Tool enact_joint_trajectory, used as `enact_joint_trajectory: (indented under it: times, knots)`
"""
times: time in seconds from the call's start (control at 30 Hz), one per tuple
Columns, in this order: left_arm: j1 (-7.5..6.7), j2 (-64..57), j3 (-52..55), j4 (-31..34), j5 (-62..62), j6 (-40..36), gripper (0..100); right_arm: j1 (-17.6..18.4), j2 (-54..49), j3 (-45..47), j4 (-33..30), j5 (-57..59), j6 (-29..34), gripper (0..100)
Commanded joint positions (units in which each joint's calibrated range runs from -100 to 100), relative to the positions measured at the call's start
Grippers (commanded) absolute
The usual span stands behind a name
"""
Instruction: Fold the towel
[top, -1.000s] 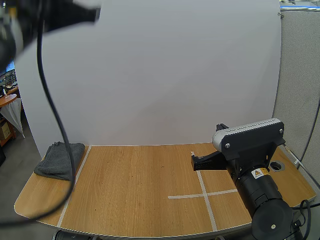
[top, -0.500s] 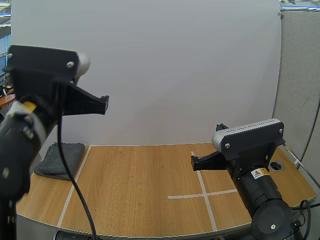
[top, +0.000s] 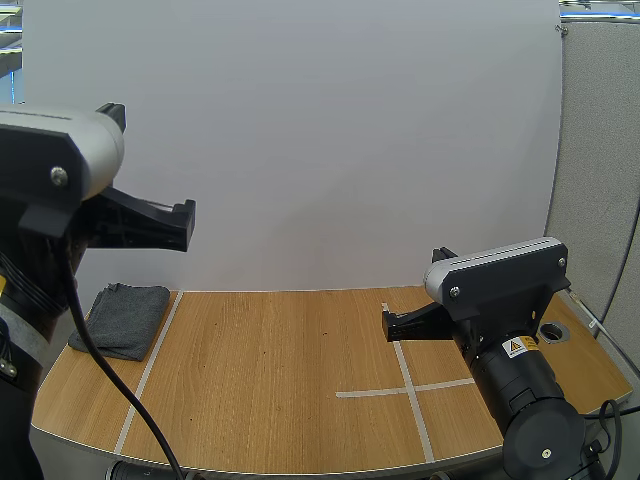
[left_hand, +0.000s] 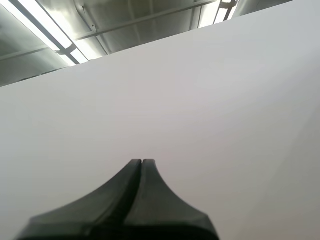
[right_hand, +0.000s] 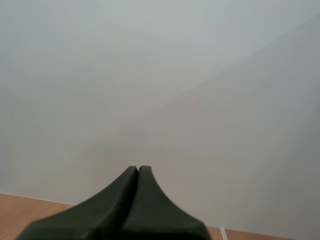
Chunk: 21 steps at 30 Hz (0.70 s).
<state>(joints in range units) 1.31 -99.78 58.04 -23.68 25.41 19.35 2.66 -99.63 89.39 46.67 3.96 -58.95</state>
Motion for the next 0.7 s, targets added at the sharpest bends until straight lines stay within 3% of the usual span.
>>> enact_joint_trajectory:
  times: [0.0,0.17,0.43,0.67]
  knots:
    - [0.05,-0.2,0.2,2.3,-1.3,0.3,0,0.0,-0.4,0.2,0.2,-0.6,-0.3,0]
    - [0.05,-0.2,10.4,13.3,-1.3,-4.5,0,0.0,-0.4,0.2,0.2,-0.6,-0.3,0]
    - [0.05,-0.2,30.8,23.7,-3.1,-25.8,0,0.0,-0.4,0.2,0.2,-0.6,-0.3,0]
    - [0.05,-0.2,40.1,27.3,-3.5,-26.7,0,0.0,-0.4,0.2,0.2,-0.6,-0.3,0]
